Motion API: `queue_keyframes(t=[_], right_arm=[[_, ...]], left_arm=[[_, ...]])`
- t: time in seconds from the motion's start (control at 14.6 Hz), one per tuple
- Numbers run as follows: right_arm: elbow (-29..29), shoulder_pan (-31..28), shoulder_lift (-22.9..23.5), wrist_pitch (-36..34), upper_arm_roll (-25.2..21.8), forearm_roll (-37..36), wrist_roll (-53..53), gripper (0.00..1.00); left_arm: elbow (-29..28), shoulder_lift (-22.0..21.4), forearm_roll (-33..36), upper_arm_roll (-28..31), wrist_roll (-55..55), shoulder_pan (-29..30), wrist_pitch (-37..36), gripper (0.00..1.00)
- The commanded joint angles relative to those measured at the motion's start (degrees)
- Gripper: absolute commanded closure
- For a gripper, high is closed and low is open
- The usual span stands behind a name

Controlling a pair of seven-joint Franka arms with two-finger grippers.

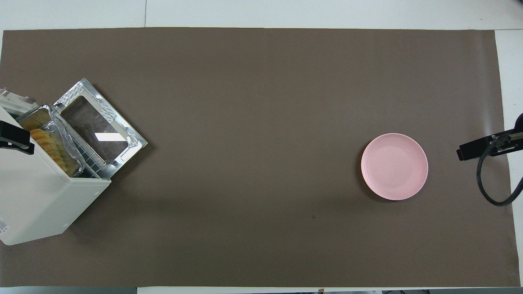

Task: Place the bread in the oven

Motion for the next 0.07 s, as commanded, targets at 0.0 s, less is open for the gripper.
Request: queue_keyframes(t=[0.0], right_arm=[[0.1, -1.3, -0.1, -0.8, 0.9, -0.2, -1.3, 0.0]], left_arm=[[-1.9, -1.2, -0.8, 0.4, 0.5, -0.2, 1.6, 0.0]])
